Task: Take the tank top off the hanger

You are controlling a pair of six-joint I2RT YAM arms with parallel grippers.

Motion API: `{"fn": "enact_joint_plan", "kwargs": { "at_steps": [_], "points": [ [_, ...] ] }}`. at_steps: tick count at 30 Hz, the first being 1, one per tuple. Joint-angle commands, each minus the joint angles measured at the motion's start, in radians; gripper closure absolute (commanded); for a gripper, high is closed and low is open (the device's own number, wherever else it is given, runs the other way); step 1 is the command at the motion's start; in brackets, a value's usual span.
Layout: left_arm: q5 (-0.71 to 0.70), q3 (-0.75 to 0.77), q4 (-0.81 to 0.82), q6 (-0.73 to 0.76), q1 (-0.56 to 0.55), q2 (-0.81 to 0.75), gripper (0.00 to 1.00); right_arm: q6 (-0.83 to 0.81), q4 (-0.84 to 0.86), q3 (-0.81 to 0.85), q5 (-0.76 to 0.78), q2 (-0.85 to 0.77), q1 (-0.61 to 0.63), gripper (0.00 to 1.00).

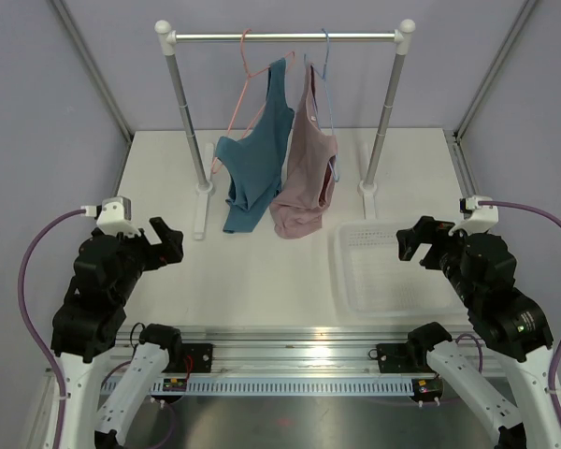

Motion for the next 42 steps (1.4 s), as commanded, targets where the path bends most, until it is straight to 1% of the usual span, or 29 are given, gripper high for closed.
{"fn": "enact_joint_plan", "kwargs": {
  "at_steps": [1,3,6,9,10,11,13,14,15,16,17,18,21,22,26,28,30,31,32,33,35,36,37,39,40,41,42],
  "points": [
    [0.100,0.067,0.060,0.029,-0.006,0.043,0.01,0.000,0.063,0.001,-0.025,0.000,0.009,0.00],
    [0.152,0.095,0.069,0.048,-0.006,0.066,0.01,-0.004,0.071,0.001,-0.051,0.006,0.009,0.00],
    [0.209,0.191,0.084,0.071,-0.007,0.132,0.01,-0.006,0.123,-0.023,-0.154,0.000,0.007,0.00],
    [0.259,0.314,0.107,0.083,-0.007,0.248,0.01,0.016,0.163,-0.040,-0.234,0.003,0.009,0.00],
    [0.279,0.345,0.117,0.083,-0.009,0.314,0.01,0.019,0.169,-0.043,-0.239,0.012,0.009,0.01],
    [0.287,0.416,0.126,0.084,-0.010,0.354,0.01,0.020,0.171,-0.042,-0.237,0.018,0.007,0.00],
    [0.304,0.493,0.150,0.092,-0.017,0.426,0.01,0.020,0.168,-0.045,-0.269,0.023,0.009,0.00],
    [0.309,0.532,0.164,0.103,-0.027,0.506,0.01,0.020,0.168,-0.048,-0.277,0.021,0.007,0.00],
    [0.309,0.606,0.172,0.112,-0.032,0.541,0.01,0.022,0.172,-0.053,-0.292,0.020,0.009,0.01],
    [0.318,0.630,0.196,0.123,-0.038,0.581,0.01,0.025,0.174,-0.065,-0.298,0.017,0.007,0.00],
    [0.336,0.645,0.256,0.162,-0.043,0.609,0.01,0.043,0.180,-0.076,-0.306,0.008,0.007,0.01],
    [0.348,0.659,0.282,0.187,-0.047,0.668,0.01,0.049,0.186,-0.085,-0.343,0.002,0.009,0.01],
    [0.316,0.737,0.336,0.235,-0.058,0.793,0.01,0.078,0.203,-0.123,-0.432,-0.023,0.007,0.01],
    [0.319,0.750,0.351,0.236,-0.058,0.816,0.04,0.088,0.211,-0.140,-0.449,-0.040,0.009,0.01],
    [0.370,0.758,0.466,0.255,-0.064,0.894,0.11,0.121,0.211,-0.168,-0.504,-0.089,0.007,0.00],
    [0.405,0.774,0.486,0.276,-0.066,0.946,0.12,0.125,0.199,-0.172,-0.525,-0.113,0.009,0.01],
    [0.422,0.814,0.468,0.296,-0.070,0.995,0.20,0.128,0.183,-0.175,-0.535,-0.124,0.007,0.00],
    [0.416,0.863,0.436,0.307,-0.073,1.046,0.24,0.131,0.174,-0.174,-0.535,-0.135,0.009,0.01],
    [0.424,0.891,0.418,0.307,-0.073,1.075,0.29,0.129,0.166,-0.172,-0.536,-0.135,0.007,0.00],
    [0.437,0.912,0.399,0.327,-0.075,1.097,0.37,0.128,0.157,-0.169,-0.536,-0.135,0.009,0.01],
    [0.434,0.964,0.367,0.348,-0.092,1.147,0.41,0.123,0.137,-0.166,-0.533,-0.138,0.009,0.00],
    [0.428,0.977,0.362,0.351,-0.098,1.160,0.45,0.120,0.133,-0.169,-0.530,-0.141,0.009,0.01],
    [0.419,0.985,0.358,0.356,-0.109,1.170,0.47,0.120,0.133,-0.171,-0.527,-0.143,0.007,0.00],
    [0.408,1.003,0.356,0.367,-0.121,1.189,0.48,0.120,0.137,-0.174,-0.527,-0.143,0.009,0.00],
    [0.361,1.009,0.354,0.382,-0.141,1.197,0.49,0.120,0.139,-0.174,-0.529,-0.140,0.007,0.01],
    [0.350,1.020,0.341,0.390,-0.150,1.212,0.52,0.115,0.136,-0.172,-0.530,-0.138,0.007,0.00],
    [0.344,1.041,0.336,0.394,-0.155,1.220,0.57,0.114,0.140,-0.171,-0.530,-0.138,0.007,0.00]
  ]
}}
